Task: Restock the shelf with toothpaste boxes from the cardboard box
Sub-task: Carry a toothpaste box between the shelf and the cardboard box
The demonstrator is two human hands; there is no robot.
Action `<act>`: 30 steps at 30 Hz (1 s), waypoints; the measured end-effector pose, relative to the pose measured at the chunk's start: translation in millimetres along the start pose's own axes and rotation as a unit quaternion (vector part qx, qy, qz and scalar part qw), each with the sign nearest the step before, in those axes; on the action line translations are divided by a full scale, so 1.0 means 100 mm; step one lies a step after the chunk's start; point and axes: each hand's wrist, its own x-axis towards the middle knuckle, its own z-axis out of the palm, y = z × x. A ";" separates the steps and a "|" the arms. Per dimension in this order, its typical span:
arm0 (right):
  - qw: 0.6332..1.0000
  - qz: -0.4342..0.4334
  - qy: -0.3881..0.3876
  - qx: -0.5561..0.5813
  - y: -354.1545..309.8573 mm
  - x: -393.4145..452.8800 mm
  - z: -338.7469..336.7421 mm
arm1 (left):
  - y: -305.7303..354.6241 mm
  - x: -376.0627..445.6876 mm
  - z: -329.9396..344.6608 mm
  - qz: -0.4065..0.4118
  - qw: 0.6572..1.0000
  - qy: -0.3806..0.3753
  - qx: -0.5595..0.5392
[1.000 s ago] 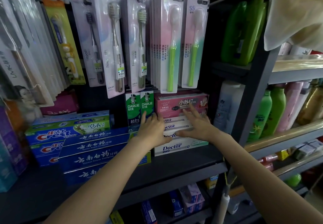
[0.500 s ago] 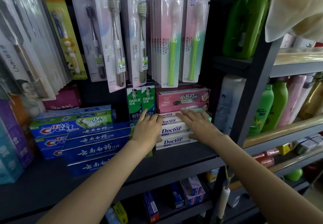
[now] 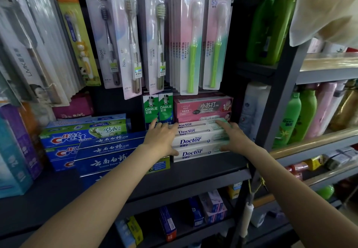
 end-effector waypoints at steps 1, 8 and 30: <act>1.000 0.000 0.005 -0.011 0.01 0.01 0.01 | 0.01 0.04 -0.02 -0.004 1.000 -0.017 0.005; 0.991 0.029 0.075 -0.106 -0.17 0.02 0.23 | 0.03 0.11 0.03 -0.023 0.999 -0.024 0.025; 0.970 0.072 0.038 0.229 0.05 0.10 0.16 | -0.13 0.09 -0.02 -0.012 0.990 -0.040 -0.136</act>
